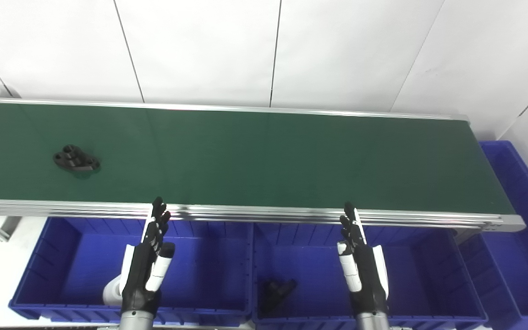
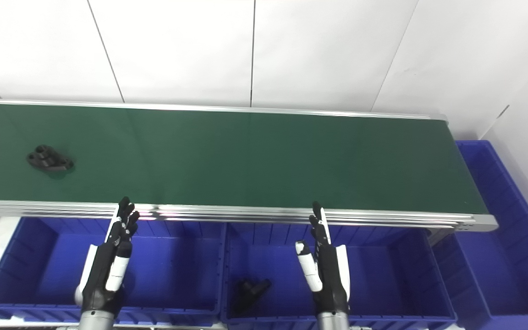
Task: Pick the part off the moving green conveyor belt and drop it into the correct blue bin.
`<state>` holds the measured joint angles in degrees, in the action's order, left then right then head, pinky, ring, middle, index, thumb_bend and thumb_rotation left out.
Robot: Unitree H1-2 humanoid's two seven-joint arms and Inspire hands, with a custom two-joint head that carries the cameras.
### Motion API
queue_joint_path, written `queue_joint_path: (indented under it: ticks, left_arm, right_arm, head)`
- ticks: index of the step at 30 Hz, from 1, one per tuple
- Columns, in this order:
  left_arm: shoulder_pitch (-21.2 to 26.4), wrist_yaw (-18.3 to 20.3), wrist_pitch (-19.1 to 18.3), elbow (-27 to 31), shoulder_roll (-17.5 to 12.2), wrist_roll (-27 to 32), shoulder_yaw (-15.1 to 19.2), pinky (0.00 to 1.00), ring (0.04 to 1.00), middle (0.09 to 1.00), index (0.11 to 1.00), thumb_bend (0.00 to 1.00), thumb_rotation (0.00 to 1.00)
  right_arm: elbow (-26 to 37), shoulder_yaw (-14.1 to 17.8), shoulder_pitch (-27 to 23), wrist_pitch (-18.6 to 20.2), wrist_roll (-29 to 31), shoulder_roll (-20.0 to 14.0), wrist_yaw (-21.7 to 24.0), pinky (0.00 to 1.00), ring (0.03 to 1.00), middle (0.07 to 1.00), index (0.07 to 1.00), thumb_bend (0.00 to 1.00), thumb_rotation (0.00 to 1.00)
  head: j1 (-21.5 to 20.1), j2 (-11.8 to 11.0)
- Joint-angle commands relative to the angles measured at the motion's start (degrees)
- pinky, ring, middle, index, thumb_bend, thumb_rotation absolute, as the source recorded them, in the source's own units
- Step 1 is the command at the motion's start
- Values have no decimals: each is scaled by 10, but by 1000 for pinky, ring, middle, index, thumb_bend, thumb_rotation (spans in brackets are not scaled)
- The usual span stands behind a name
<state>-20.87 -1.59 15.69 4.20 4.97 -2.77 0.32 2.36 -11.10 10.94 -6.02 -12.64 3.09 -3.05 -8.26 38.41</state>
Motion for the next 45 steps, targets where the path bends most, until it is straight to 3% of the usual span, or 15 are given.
queue_joint_path:
  ticks: [1,26,29,36,40,45]
  left_arm:
    - [5,-6,28,6,0,-1,-2,994,976,1000,1000,809,921]
    - [3,-6,19,8,3,2,-3,977,973,993,999,855,904]
    - [3,-11,30,0,7,-8,-4,965,968,992,1000,836,912]
    - [10,-35,74,-45,22,-51,-16,933,938,966,973,795,908]
    - [15,-57,98,-67,31,-82,-20,887,899,936,945,817,881]
    - [21,-80,111,-87,36,-98,-29,828,875,920,919,821,864]
  right_arm:
    - [15,-4,-7,-36,-1,2,-1,967,977,997,995,808,1000]
    - [13,-5,-8,-36,-7,-2,-1,957,968,991,990,811,1000]
    - [11,-3,-7,-38,1,-6,2,960,974,998,996,807,1000]
    - [-4,10,-5,-56,32,-31,14,984,992,1000,1000,855,1000]
    - [-21,18,-6,-78,47,-46,20,1000,1000,1000,1000,837,1000]
    - [-61,25,-13,-118,42,-59,13,1000,1000,1000,1000,887,1000]
  head:
    - [1,-1]
    - [11,-4]
    - [31,-14]
    - [126,-51]
    - [152,-69]
    - [173,-92]
